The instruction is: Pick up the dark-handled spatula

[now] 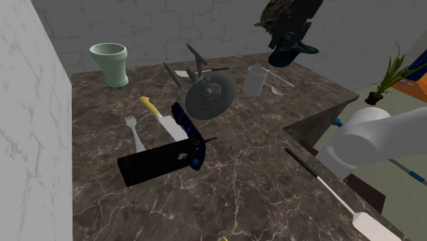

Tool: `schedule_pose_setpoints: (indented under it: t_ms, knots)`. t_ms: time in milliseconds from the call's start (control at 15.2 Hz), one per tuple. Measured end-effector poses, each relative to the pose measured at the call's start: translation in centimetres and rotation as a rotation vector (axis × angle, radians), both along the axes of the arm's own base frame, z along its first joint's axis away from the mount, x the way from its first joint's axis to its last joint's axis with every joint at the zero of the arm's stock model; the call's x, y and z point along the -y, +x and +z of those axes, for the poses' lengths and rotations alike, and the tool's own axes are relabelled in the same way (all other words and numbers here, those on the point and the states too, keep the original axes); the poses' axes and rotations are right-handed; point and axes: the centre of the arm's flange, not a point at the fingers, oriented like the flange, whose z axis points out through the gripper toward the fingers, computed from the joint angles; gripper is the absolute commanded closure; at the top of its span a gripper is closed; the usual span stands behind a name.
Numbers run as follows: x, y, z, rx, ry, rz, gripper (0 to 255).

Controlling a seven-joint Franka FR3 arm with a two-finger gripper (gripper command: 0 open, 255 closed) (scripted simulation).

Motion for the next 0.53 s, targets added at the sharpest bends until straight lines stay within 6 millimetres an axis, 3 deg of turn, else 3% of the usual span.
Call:
schedule_pose_setpoints:
  t_ms: [198,528]
  knots:
    - [0.6,1.4,-0.7,-0.003,-0.011,0.062,0]
    - [2.4,7.9,-2.8,-0.017,-0.057,0.316,0]
